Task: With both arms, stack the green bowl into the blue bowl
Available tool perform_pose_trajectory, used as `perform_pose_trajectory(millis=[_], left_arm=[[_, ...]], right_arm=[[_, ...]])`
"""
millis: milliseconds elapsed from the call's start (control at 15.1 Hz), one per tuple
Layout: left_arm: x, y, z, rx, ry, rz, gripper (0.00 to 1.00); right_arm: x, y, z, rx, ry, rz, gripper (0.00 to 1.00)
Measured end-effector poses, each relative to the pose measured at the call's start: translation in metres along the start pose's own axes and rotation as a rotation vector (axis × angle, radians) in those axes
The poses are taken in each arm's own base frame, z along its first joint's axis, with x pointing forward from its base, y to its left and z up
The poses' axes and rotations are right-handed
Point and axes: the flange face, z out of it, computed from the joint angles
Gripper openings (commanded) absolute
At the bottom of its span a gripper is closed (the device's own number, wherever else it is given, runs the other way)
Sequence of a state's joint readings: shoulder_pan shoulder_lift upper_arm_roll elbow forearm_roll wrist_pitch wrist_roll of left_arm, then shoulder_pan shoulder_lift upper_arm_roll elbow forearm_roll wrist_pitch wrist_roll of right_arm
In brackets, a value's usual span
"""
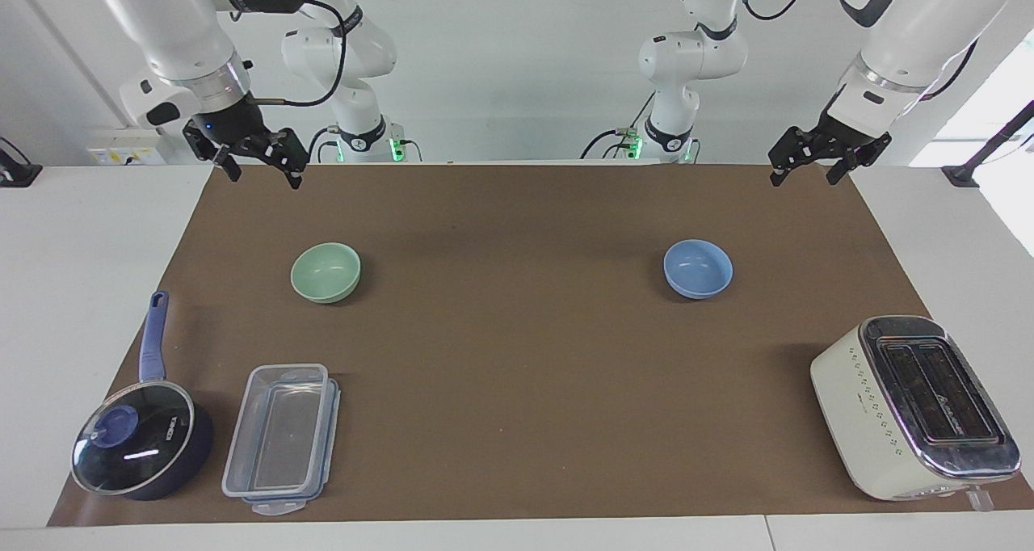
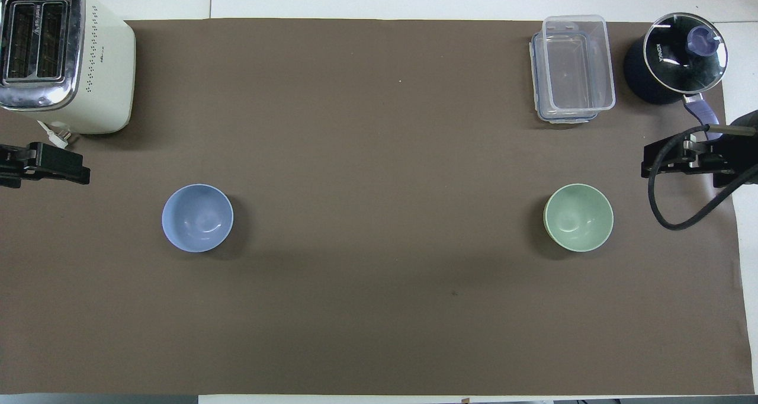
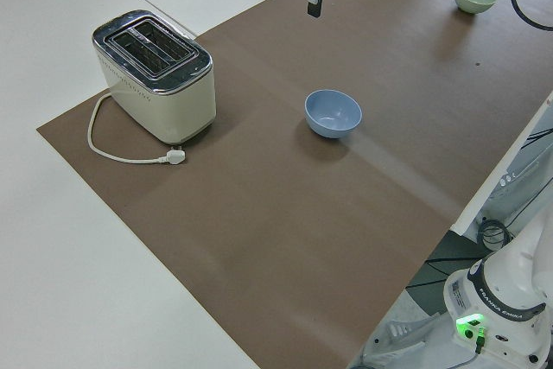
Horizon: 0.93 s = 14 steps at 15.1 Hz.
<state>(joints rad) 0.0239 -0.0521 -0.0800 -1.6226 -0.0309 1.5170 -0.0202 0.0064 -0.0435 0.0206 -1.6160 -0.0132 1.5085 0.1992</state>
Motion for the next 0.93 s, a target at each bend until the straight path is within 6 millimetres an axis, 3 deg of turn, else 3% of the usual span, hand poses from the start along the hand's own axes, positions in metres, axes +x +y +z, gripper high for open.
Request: perform_pose_trajectory(millis=[929], left_arm=[[-0.0005, 0.0014, -0.0008, 0.0, 0.001, 0.004, 1.0]], right_arm=[[-0.0002, -0.0012, 0.0004, 0.0, 0.0, -0.09, 1.0]])
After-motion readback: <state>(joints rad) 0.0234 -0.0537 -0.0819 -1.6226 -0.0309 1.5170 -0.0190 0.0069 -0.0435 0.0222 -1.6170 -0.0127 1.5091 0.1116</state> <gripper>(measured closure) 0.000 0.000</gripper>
